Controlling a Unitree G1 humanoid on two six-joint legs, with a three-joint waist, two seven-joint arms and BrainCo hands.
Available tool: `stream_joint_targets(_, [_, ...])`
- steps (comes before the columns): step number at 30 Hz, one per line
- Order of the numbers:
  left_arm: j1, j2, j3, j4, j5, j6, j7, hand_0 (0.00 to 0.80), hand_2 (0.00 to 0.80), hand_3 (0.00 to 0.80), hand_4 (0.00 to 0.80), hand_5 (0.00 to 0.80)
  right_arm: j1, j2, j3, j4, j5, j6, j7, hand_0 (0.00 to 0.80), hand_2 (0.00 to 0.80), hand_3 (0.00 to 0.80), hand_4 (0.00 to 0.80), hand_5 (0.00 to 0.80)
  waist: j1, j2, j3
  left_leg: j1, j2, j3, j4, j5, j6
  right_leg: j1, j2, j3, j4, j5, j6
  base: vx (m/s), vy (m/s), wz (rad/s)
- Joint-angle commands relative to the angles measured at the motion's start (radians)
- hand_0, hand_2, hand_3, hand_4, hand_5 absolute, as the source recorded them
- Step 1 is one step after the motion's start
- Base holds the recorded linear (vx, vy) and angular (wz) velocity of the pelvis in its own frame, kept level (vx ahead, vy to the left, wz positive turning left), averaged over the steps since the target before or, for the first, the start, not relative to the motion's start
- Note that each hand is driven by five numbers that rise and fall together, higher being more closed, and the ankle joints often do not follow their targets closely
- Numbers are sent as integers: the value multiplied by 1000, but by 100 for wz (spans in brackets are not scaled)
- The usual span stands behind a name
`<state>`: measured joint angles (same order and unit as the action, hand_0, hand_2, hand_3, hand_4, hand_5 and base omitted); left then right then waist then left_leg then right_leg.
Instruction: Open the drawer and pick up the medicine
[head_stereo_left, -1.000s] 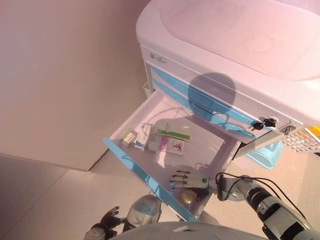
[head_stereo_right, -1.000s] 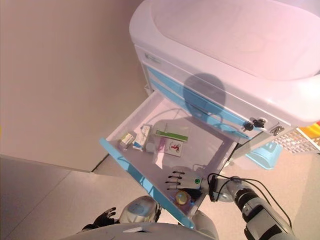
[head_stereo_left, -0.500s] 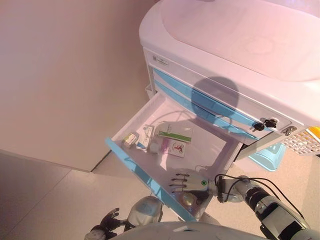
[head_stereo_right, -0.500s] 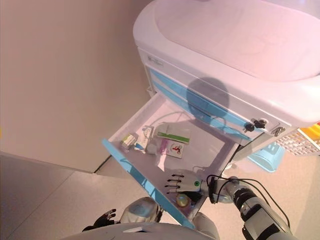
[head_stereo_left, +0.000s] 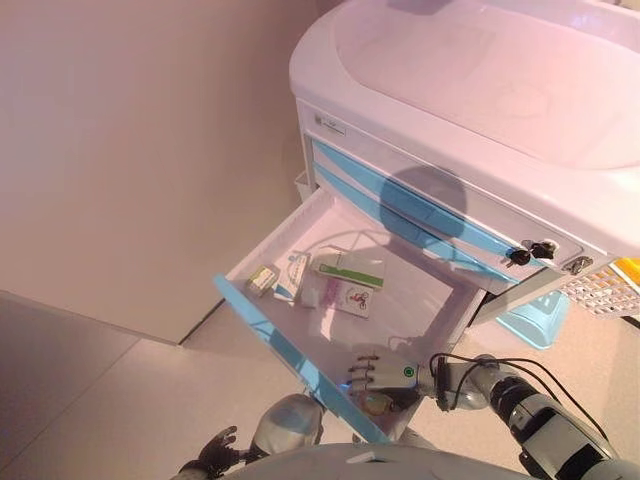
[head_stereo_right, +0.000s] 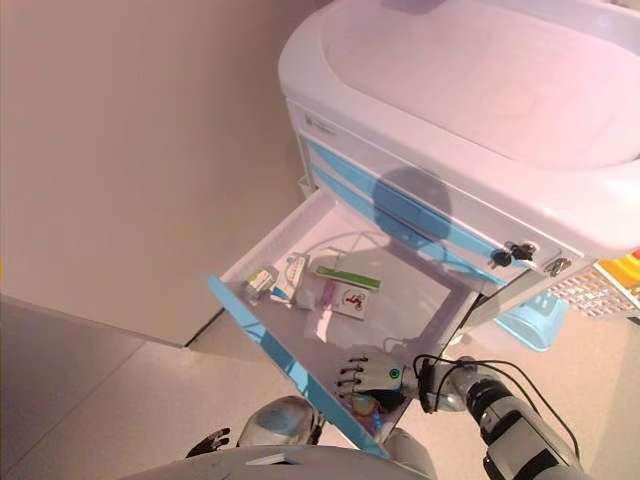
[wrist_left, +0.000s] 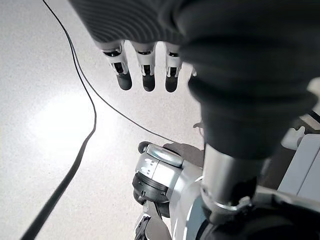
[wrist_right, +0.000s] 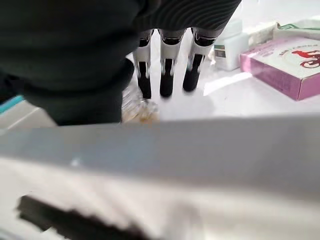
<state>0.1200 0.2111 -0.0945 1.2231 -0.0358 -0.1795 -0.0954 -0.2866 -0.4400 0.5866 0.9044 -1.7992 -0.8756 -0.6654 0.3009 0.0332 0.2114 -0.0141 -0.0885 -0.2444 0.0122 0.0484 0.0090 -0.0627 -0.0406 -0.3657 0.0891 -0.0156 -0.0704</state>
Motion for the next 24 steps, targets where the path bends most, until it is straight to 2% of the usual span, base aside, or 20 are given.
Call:
stream_joint_targets(1, [30,10,-27,11,40,-22,10,0,0,0,0,0,69,-18,90,13,-39,-62,13,800,800,800,800,800,9,-22,24,-12,-65,24,8,-60,27,76,-64,67,-19,-47,98,0,0,0])
stream_joint_targets(13, [33,9,-30,8,40,-19,9,0,0,0,0,0,65,-22,86,17,-10,-62,47,800,800,800,800,800,10,-29,17,-10,-65,28,8,-62,27,79,-61,71,-22,-47,98,0,0,0])
stream_joint_targets(19, [32,8,-23,9,49,-8,10,0,0,0,0,0,58,-31,85,14,18,-38,28,800,800,800,800,800,7,-38,7,-2,-62,30,4,-65,30,87,-54,77,-29,-45,98,0,0,0])
stream_joint_targets(23, [34,10,-13,2,57,11,16,0,0,0,0,0,41,-65,76,-78,146,-36,36,800,800,800,800,800,-1,-52,-4,4,-59,32,2,-66,31,93,-48,86,-35,-39,102,5,-9,0])
stream_joint_targets(24, [37,13,-8,-4,60,20,19,0,0,0,0,0,34,-88,70,-152,238,-43,77,800,800,800,800,800,-6,-60,-6,6,-56,35,4,-67,32,94,-46,91,-36,-36,103,24,-48,-1])
